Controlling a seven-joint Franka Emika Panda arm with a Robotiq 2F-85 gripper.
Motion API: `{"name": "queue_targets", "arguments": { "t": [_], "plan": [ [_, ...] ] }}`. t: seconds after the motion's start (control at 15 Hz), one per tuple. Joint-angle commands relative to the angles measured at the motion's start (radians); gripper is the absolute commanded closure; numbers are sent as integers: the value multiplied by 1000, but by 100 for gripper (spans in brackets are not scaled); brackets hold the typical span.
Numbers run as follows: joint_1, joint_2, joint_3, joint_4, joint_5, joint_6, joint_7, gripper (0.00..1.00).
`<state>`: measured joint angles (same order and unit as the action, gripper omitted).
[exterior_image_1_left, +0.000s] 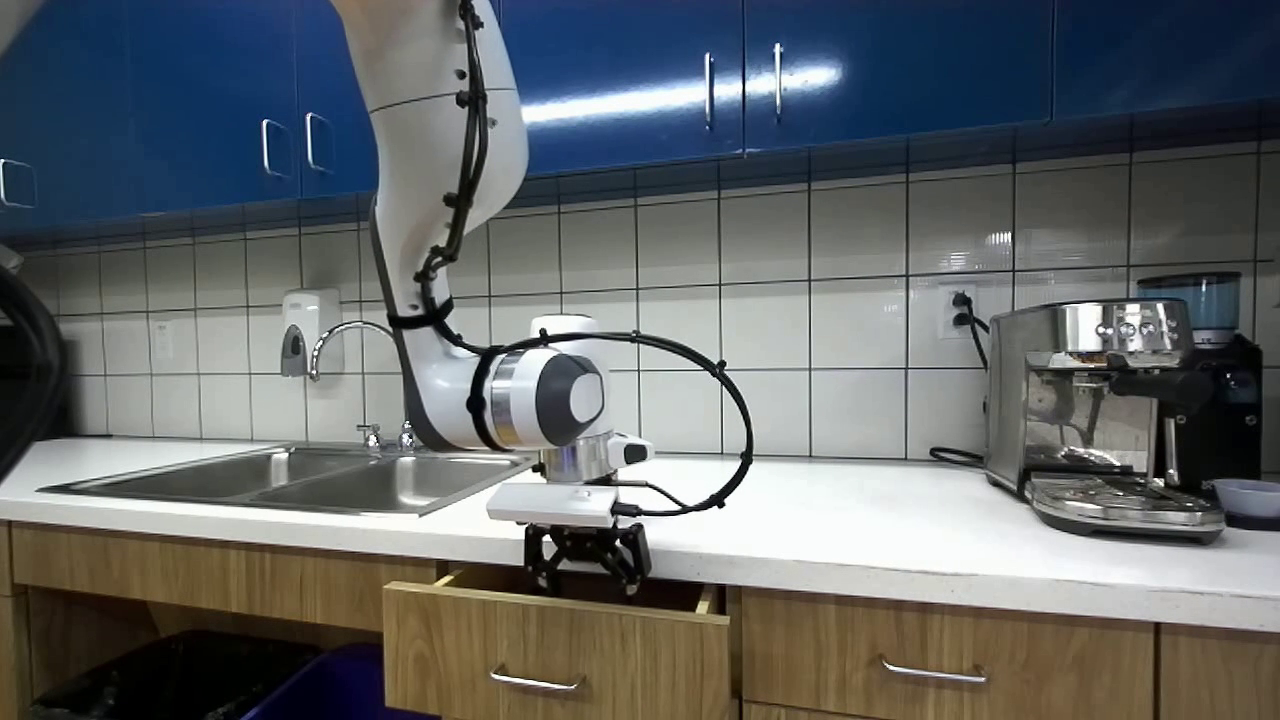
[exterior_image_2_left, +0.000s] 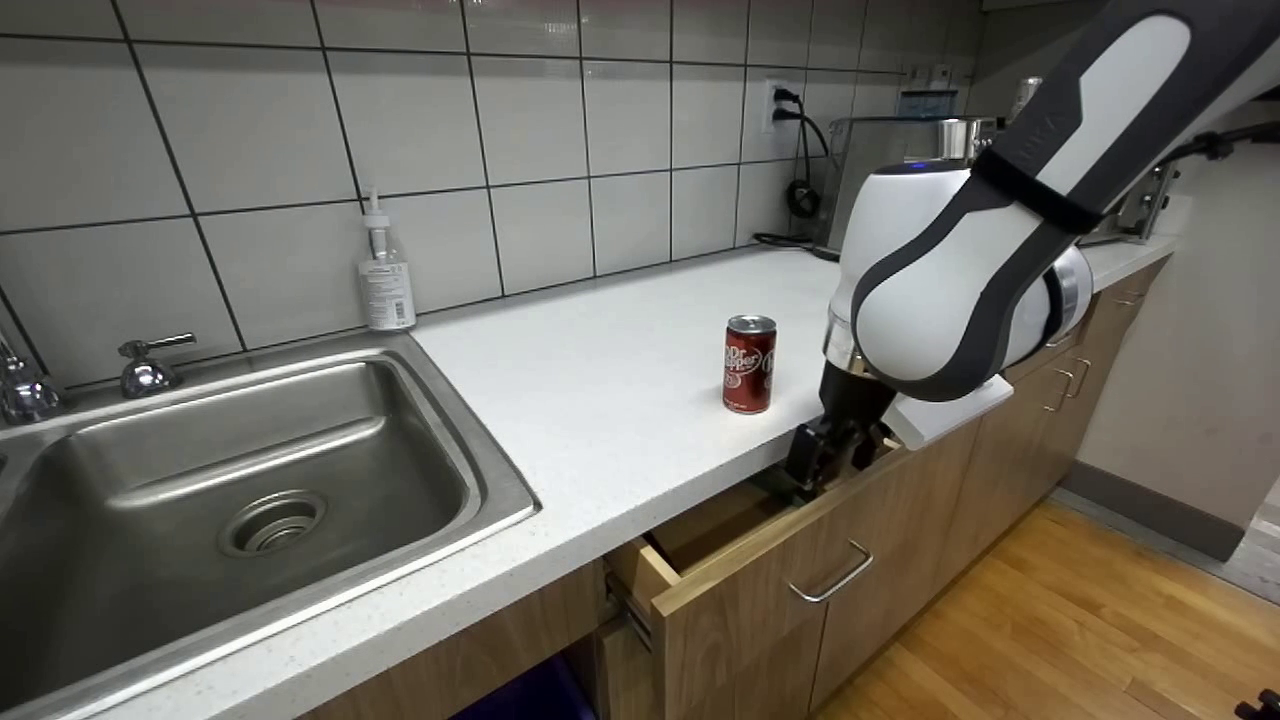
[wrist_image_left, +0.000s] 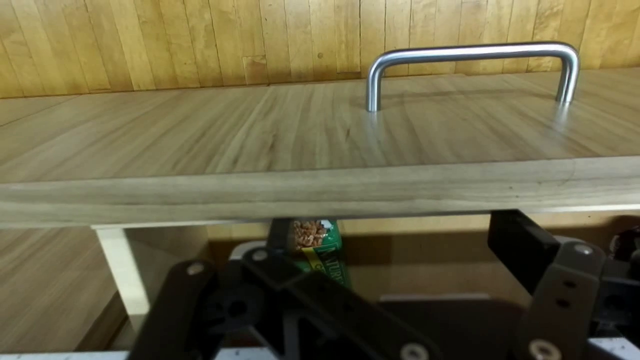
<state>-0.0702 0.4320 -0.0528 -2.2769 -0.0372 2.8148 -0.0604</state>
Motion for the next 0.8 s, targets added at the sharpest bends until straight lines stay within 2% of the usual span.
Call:
{"name": "queue_targets", "arguments": {
  "t": [0.0, 0.73],
  "plan": [
    [-29, -52, 27, -60, 22, -35, -38, 0],
    [-34, -98, 34, -135, 38, -21, -47, 0]
  ]
}}
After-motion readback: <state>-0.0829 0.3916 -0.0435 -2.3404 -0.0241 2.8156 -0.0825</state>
